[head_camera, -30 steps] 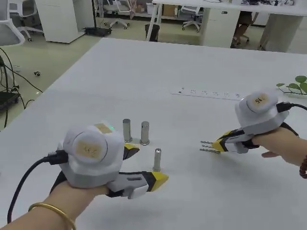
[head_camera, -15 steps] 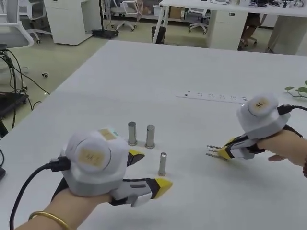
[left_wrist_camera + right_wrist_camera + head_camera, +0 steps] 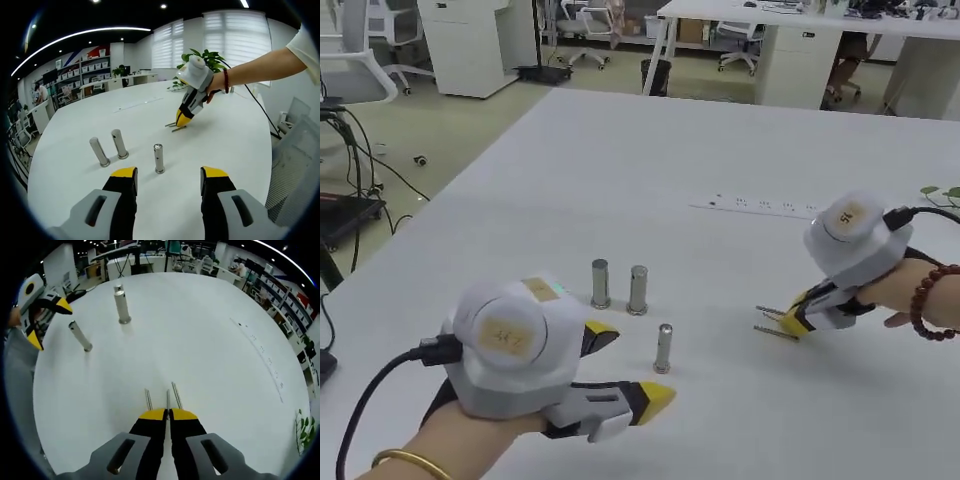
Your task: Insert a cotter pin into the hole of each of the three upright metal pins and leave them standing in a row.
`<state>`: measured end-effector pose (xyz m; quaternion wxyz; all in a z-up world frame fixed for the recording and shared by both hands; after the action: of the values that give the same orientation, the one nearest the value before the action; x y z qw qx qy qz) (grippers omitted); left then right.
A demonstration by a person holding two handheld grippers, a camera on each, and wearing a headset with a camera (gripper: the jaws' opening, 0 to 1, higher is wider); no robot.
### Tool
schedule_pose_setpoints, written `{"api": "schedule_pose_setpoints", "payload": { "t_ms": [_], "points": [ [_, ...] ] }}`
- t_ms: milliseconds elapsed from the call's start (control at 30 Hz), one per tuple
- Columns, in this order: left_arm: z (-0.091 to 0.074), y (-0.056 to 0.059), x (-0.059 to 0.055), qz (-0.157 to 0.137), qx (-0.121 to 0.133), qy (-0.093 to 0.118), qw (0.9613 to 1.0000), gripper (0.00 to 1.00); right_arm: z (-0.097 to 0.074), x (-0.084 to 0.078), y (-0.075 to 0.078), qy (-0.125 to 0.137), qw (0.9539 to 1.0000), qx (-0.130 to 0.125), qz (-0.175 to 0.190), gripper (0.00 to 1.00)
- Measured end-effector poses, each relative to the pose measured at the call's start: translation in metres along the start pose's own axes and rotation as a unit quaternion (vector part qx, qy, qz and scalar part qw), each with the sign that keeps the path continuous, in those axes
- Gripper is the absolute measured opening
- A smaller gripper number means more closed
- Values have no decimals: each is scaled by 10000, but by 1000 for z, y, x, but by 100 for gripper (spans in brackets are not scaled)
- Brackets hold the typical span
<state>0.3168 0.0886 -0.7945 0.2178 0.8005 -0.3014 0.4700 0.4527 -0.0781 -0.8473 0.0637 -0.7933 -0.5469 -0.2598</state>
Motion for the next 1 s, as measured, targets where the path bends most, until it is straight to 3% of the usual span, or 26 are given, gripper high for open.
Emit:
{"api": "schedule_pose_setpoints", "payload": {
  "t_ms": [433, 700, 1000],
  "points": [
    [-4, -4, -1, 31, 55, -81, 9999, 49, -4, 4, 0, 178, 9995, -78, -247, 2],
    [-5, -3, 3, 77, 40, -93, 9999, 48, -21, 17, -5, 430, 9977, -208, -477, 2],
    [-4, -1, 15, -17, -64, 32, 10000, 45, -43, 27, -24, 686, 9940, -272, -807, 2]
  ]
}}
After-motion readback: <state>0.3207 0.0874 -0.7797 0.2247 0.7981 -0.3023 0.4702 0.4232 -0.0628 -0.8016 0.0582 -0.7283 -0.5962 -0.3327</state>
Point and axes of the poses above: the centre of the closed fingertips' face, and the gripper's own axes: z roughly forward along the fingers, y roughly to its right, x roughly out of its top, the point moved 2 cm from there along -z, roughly backward along the fingers, and after that the axes turned 5 degrees about -x, right-handed, at the moved point
